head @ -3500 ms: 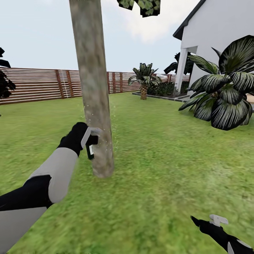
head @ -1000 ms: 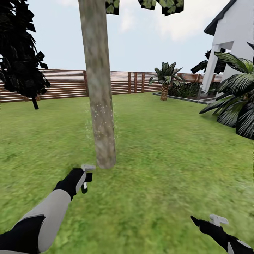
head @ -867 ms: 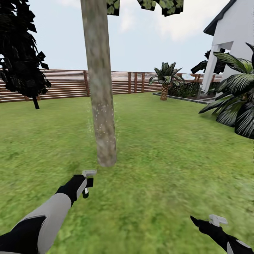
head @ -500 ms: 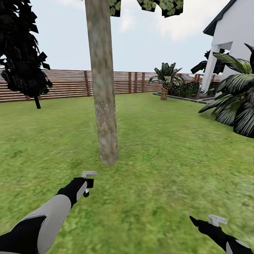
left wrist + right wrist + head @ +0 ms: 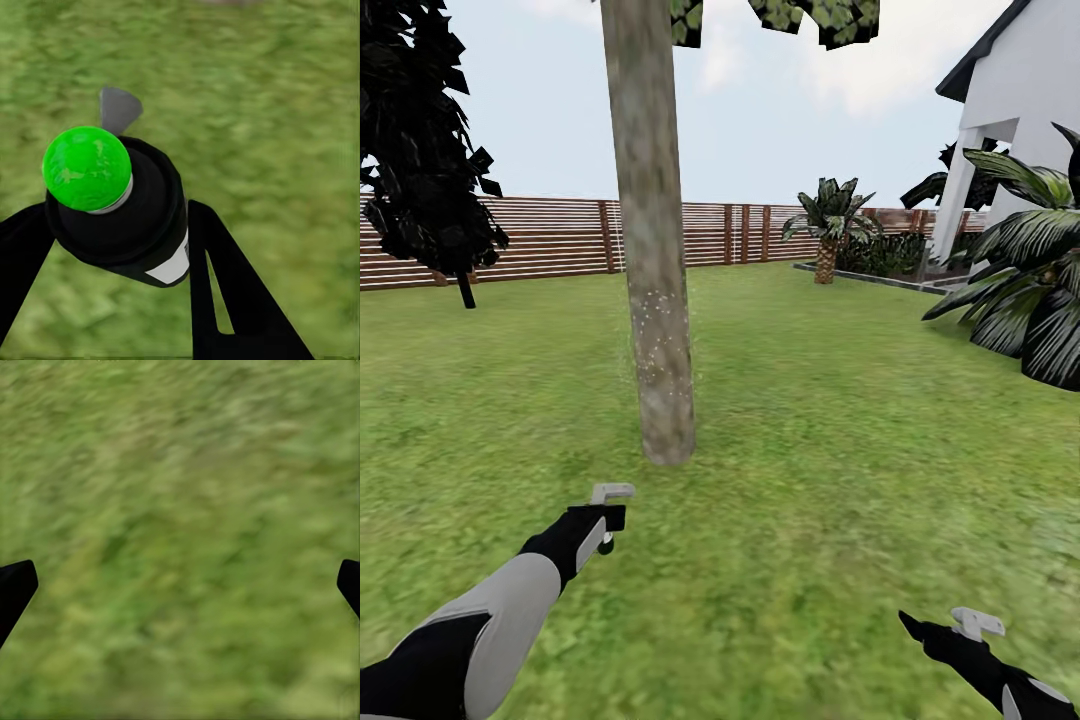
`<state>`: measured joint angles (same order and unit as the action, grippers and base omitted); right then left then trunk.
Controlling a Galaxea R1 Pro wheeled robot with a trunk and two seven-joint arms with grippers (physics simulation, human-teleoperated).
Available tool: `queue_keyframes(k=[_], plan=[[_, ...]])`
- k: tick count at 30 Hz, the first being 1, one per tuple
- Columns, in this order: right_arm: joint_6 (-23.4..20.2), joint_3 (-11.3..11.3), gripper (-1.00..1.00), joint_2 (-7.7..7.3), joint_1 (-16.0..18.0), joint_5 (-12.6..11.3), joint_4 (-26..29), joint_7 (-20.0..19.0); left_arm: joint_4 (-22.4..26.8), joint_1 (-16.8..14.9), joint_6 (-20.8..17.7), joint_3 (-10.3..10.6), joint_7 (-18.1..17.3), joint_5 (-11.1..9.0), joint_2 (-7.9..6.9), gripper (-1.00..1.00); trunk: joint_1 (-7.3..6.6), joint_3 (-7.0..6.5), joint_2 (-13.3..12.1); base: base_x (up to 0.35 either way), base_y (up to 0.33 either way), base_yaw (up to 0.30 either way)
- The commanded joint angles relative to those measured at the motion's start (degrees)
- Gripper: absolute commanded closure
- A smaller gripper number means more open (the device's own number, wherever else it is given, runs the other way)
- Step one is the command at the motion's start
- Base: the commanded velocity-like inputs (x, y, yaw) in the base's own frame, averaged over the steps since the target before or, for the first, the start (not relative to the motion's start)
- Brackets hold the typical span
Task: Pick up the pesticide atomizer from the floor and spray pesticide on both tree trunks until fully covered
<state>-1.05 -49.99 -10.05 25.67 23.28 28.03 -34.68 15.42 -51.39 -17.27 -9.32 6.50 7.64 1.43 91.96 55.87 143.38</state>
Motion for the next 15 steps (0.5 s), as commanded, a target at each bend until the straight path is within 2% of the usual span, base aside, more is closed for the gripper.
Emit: queue_keyframes(k=[1, 3, 5, 6, 7, 8, 9, 10, 11, 13, 14, 15], plan=[[0.0, 0.1, -1.0, -0.03, 0.0, 0.1, 0.1, -0.1, -0.8, 0.7, 0.6, 0.1, -0.4, 0.1, -0.01, 1.0, 0.0, 0.0, 0.0, 0.0, 0.0, 0.0], [-0.2, 0.3, -1.0, -0.09, 0.0, 0.2, 0.1, -0.3, -2.2, 2.3, 2.7, 0.3, -2.1, 0.2, -0.02, 1.0, 0.0, 0.0, 0.0, 0.0, 0.0, 0.0], [-0.4, 0.5, -1.0, -0.13, 0.0, 0.3, 0.5, -0.4, -3.1, 3.4, 4.4, 2.3, -6.3, 0.3, -0.22, 1.0, 0.0, 0.0, 0.0, 0.0, 0.0, 0.0], [-0.4, 1.1, -1.0, -0.2, 0.0, 0.3, 0.7, -0.4, -3.5, 3.8, 4.7, 4.4, -9.2, 0.5, -0.43, 1.0, 0.0, 0.0, 0.0, 0.0, 0.0, 0.0], [-0.5, 2.7, -1.0, -0.24, 0.0, 0.3, 0.8, -0.5, -3.8, 4.2, 4.9, 7.1, -12.2, 1.1, -0.62, 1.0, 0.0, 0.0, 0.0, 0.0, 0.0, 0.0], [-0.5, 5.4, -1.0, -0.27, 0.1, 0.3, 1.3, -0.5, -4.0, 4.4, 5.1, 9.8, -15.0, 1.8, -0.83, 1.0, 0.0, 0.0, 0.0, 0.0, 0.0, 0.0], [-0.5, 9.0, -1.0, -0.31, 0.1, 0.3, 1.9, -0.5, -4.1, 4.7, 5.2, 12.2, -17.2, 2.4, -0.98, 1.0, 0.0, 0.0, 0.0, 0.0, 0.0, 0.0], [-0.6, 14.2, -1.0, -0.36, 0.1, 0.3, 2.6, -0.6, -4.2, 5.1, 5.3, 14.4, -19.8, 3.0, -1.12, 1.0, 0.0, 0.0, 0.0, 0.0, 0.0, 0.0], [-0.7, 17.3, -1.0, -0.38, 0.1, 0.3, 2.9, -0.6, -4.3, 5.3, 5.3, 15.2, -21.4, 3.4, -1.17, 1.0, 0.0, 0.0, 0.0, 0.0, 0.0, 0.0], [-0.8, 22.6, -1.0, -0.4, 0.1, 0.2, 3.4, -0.8, -4.2, 5.5, 5.4, 17.0, -26.2, 4.7, -1.22, 1.0, 0.0, 0.0, 0.0, 0.0, 0.0, 0.0], [-0.8, 23.6, -1.0, -0.37, 0.1, 0.2, 3.5, -1.4, -4.2, 5.6, 5.4, 18.2, -28.2, 5.6, -1.23, 1.0, 0.0, 0.0, 0.0, 0.0, 0.0, 0.0], [-0.9, 24.6, -1.0, -0.24, 0.1, 0.2, 3.5, -3.0, -4.1, 5.6, 5.5, 20.3, -30.9, 7.3, -1.24, 1.0, 0.0, 0.0, 0.0, 0.0, 0.0, 0.0]])
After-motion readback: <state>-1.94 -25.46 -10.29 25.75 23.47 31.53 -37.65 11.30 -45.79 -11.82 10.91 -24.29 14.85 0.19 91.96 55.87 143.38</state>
